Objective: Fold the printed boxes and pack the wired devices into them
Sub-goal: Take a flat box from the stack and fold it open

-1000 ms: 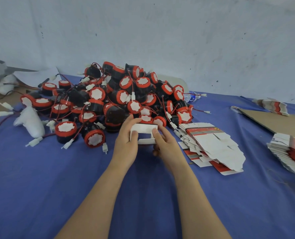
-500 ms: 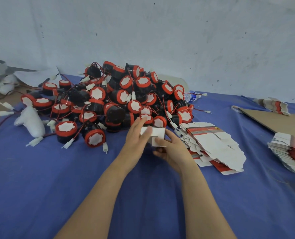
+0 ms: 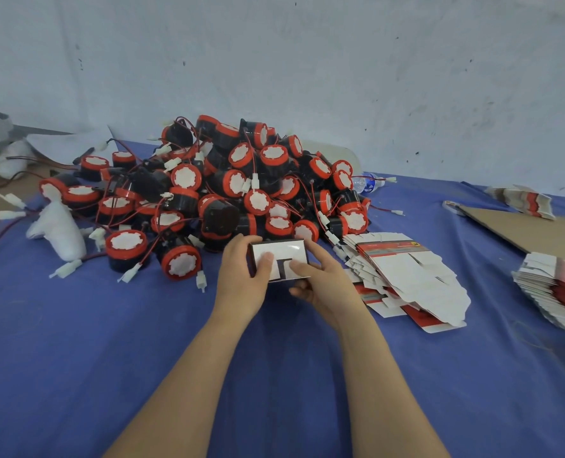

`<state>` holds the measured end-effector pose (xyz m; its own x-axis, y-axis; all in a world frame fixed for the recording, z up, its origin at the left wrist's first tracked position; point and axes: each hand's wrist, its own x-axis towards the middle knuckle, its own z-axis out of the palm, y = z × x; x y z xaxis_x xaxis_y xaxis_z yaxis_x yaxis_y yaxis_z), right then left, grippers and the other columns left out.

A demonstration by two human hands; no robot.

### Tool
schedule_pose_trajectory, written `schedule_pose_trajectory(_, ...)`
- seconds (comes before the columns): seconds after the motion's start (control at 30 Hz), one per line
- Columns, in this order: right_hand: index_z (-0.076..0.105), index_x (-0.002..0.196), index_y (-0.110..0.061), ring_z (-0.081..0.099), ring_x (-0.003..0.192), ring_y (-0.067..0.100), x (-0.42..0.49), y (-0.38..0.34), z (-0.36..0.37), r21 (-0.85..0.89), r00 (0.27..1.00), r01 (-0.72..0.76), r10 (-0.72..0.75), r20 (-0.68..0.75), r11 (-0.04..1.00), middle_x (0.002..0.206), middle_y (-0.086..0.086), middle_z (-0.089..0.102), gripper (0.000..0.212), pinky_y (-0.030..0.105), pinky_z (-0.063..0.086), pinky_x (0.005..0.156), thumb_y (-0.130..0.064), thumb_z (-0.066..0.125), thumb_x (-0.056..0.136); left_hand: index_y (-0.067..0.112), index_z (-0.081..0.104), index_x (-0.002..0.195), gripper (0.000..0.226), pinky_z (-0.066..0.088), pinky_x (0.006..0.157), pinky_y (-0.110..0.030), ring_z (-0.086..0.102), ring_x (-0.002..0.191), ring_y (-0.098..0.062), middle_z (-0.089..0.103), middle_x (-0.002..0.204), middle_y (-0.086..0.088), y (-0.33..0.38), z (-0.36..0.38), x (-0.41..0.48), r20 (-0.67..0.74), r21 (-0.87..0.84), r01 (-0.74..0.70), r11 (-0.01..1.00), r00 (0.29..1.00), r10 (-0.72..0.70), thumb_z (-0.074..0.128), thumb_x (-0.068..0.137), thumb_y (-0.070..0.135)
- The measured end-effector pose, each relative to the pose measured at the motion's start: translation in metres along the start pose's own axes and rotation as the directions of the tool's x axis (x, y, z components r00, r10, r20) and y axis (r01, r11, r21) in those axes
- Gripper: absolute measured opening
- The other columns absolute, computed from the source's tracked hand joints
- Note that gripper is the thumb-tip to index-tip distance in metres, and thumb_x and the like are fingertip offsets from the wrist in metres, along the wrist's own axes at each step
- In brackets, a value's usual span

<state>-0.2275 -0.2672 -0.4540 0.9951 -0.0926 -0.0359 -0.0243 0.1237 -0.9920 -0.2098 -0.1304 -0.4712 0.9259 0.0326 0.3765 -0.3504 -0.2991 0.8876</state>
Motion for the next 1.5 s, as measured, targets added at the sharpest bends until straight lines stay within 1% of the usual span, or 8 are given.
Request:
schedule_pose_trajectory(0.17, 0.053, 0.13, -0.028, 0.052, 0.049, 0.006, 0.003, 0.001, 0.001, 0.002, 0.995, -0.004, 0.004, -0.096, 1.0, 0.084, 0.006, 0.065, 0.044, 0.021, 0.049, 0.05, -0.002, 0.051, 0.094, 0.041, 0.039, 0.124, 0.059, 0.04, 0.082, -0.002, 0.036, 0.132, -0.013, 0.033, 0.145, 0.004, 0.005, -0.001, -0.001, 0.237, -0.124, 0.011, 0.992, 0.971, 0.018, 0.05, 0.09, -0.005)
schedule_pose_trajectory(0.33, 0.065, 0.118, -0.022, 0.047, 0.051, 0.009, 0.003, -0.001, -0.004, 0.239, 0.992, -0.063, 0.088, -0.095, 0.969, 0.075, -0.001, 0.069, 0.042, 0.018, 0.045, 0.046, 0.004, 0.049, 0.089, 0.059, 0.029, 0.129, 0.05, 0.031, 0.089, 0.005, 0.008, 0.119, 0.036, 0.004, 0.157, 0.018, 0.02, 0.005, -0.009, 0.312, -0.223, -0.129, 0.966, 0.93, 0.197, 0.056, 0.095, 0.033)
schedule_pose_trajectory(0.47, 0.066, 0.118, -0.02, 0.048, 0.049, 0.009, 0.004, 0.001, -0.001, 0.256, 0.994, -0.058, 0.079, -0.072, 0.965, 0.074, 0.002, 0.068, 0.039, 0.019, 0.046, 0.046, 0.001, 0.048, 0.09, 0.043, 0.046, 0.124, 0.034, 0.039, 0.102, -0.015, 0.029, 0.125, 0.018, 0.03, 0.145, 0.011, 0.021, 0.008, -0.01, 0.106, -0.116, -0.247, 0.962, 0.96, 0.259, 0.057, 0.092, 0.036)
schedule_pose_trajectory(0.6, 0.073, 0.095, -0.041, 0.056, 0.05, 0.006, 0.002, 0.003, 0.02, 0.201, 1.0, 0.008, -0.003, -0.024, 0.98, 0.071, -0.008, 0.068, 0.016, 0.023, 0.052, 0.052, -0.04, 0.057, 0.094, 0.019, 0.035, 0.144, 0.048, 0.026, 0.088, 0.007, 0.036, 0.124, -0.003, 0.035, 0.144, -0.001, 0.014, 0.004, -0.003, -0.157, -0.082, -0.099, 0.992, 0.984, 0.086, 0.05, 0.098, 0.018)
schedule_pose_trajectory(0.83, 0.052, 0.096, -0.056, 0.067, 0.091, 0.01, -0.005, 0.006, 0.038, 0.013, 0.973, 0.197, -0.194, -0.127, 0.98, 0.105, -0.01, 0.064, 0.043, 0.023, 0.054, 0.057, -0.014, 0.056, 0.094, 0.019, 0.038, 0.138, 0.049, 0.043, 0.106, -0.04, 0.032, 0.138, -0.02, 0.029, 0.15, -0.004, 0.014, 0.01, -0.005, -0.046, -0.148, 0.004, 0.989, 0.999, -0.011, 0.049, 0.094, 0.001)
schedule_pose_trajectory(1.07, 0.064, 0.093, -0.048, 0.064, 0.068, 0.011, 0.0, 0.003, 0.034, 0.225, 0.991, 0.122, -0.105, -0.088, 0.967, 0.082, -0.013, 0.07, 0.032, 0.027, 0.055, 0.057, -0.02, 0.049, 0.1, 0.034, 0.037, 0.134, 0.042, 0.038, 0.111, -0.04, 0.032, 0.138, -0.016, 0.028, 0.151, 0.002, 0.017, 0.008, -0.005, -0.017, -0.316, 0.071, 0.946, 0.997, -0.08, 0.05, 0.097, 0.019)
schedule_pose_trajectory(1.3, 0.054, 0.13, -0.027, 0.071, 0.075, 0.016, -0.001, 0.004, 0.026, 0.284, 0.998, -0.007, -0.011, 0.064, 0.959, 0.113, 0.007, 0.068, 0.033, 0.025, 0.055, 0.063, -0.023, 0.056, 0.097, 0.041, 0.048, 0.107, 0.016, 0.04, 0.106, -0.049, 0.041, 0.131, -0.023, 0.044, 0.139, -0.004, 0.017, 0.001, 0.0, -0.082, -0.277, 0.042, 0.96, 0.994, -0.067, 0.04, 0.102, 0.027)
schedule_pose_trajectory(1.5, 0.056, 0.127, -0.018, 0.055, 0.053, 0.011, 0.002, 0.003, 0.026, 0.372, 0.999, 0.044, -0.046, -0.002, 0.927, 0.079, 0.003, 0.069, 0.033, 0.02, 0.047, 0.05, -0.018, 0.059, 0.094, 0.028, 0.049, 0.121, 0.022, 0.048, 0.098, -0.046, 0.053, 0.118, -0.019, 0.054, 0.128, -0.001, 0.021, 0.004, -0.004, -0.053, -0.339, 0.014, 0.941, 0.998, -0.034, 0.037, 0.103, 0.031)
